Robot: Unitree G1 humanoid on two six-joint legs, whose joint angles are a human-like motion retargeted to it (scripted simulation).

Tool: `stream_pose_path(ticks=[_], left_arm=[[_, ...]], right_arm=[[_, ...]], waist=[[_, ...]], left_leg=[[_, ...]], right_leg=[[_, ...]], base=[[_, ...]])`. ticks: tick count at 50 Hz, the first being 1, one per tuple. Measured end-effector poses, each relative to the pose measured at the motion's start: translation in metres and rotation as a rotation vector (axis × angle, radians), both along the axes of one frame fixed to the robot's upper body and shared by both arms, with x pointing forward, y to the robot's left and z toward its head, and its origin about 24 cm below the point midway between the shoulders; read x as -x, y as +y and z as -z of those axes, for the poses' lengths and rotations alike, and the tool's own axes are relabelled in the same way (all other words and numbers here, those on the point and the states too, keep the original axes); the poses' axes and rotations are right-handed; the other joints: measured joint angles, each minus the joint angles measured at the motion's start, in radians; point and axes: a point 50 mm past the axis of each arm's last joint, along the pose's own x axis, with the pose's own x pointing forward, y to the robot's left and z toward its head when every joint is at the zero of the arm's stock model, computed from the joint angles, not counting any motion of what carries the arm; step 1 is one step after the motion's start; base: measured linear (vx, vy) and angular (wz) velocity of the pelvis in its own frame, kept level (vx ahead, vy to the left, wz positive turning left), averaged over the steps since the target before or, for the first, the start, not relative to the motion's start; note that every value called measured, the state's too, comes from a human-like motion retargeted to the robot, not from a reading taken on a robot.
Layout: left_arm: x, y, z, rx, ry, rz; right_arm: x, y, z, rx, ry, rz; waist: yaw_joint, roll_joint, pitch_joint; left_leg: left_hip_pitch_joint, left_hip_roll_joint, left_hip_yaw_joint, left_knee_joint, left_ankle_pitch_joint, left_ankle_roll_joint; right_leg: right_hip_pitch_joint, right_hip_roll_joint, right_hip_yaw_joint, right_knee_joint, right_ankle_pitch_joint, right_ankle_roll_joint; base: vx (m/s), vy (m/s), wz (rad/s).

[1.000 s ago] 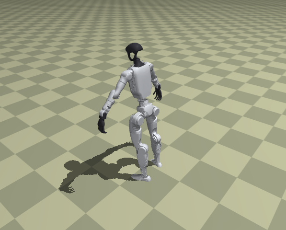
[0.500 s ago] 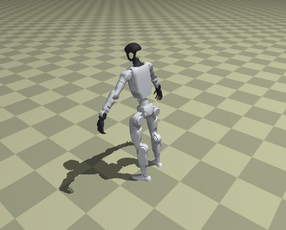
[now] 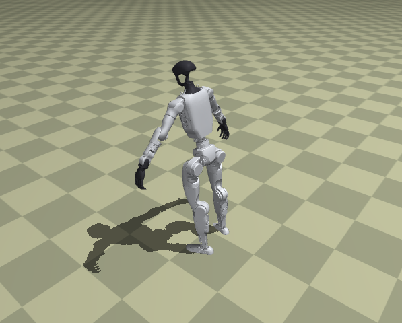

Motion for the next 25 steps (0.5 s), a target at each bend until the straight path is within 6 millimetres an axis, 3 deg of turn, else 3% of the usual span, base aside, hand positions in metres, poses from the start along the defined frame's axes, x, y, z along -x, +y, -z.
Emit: stream_pose_path(ticks=[18,25], left_arm=[[-0.009,0.001,-0.003,-0.055,-0.072,0.043],[-0.043,-0.031,0.015,0.018,-0.201,0.109]], right_arm=[[-0.014,0.004,-0.001,0.017,-0.049,-0.022],[-0.024,0.006,-0.003,0.042,-0.101,-0.022]], waist=[[0.008,-0.026,0.031],[0.007,-0.031,0.046]], left_leg=[[0.020,-0.005,0.022,0.000,-0.009,0.011],[0.035,-0.009,0.032,0.000,-0.011,0.013]], right_leg=[[-0.024,-0.007,0.030,0.068,-0.038,-0.001],[-0.046,-0.013,0.040,0.135,-0.081,0.001]], base=[[0.00,0.00,0.00],[0.00,0.00,0.00]])
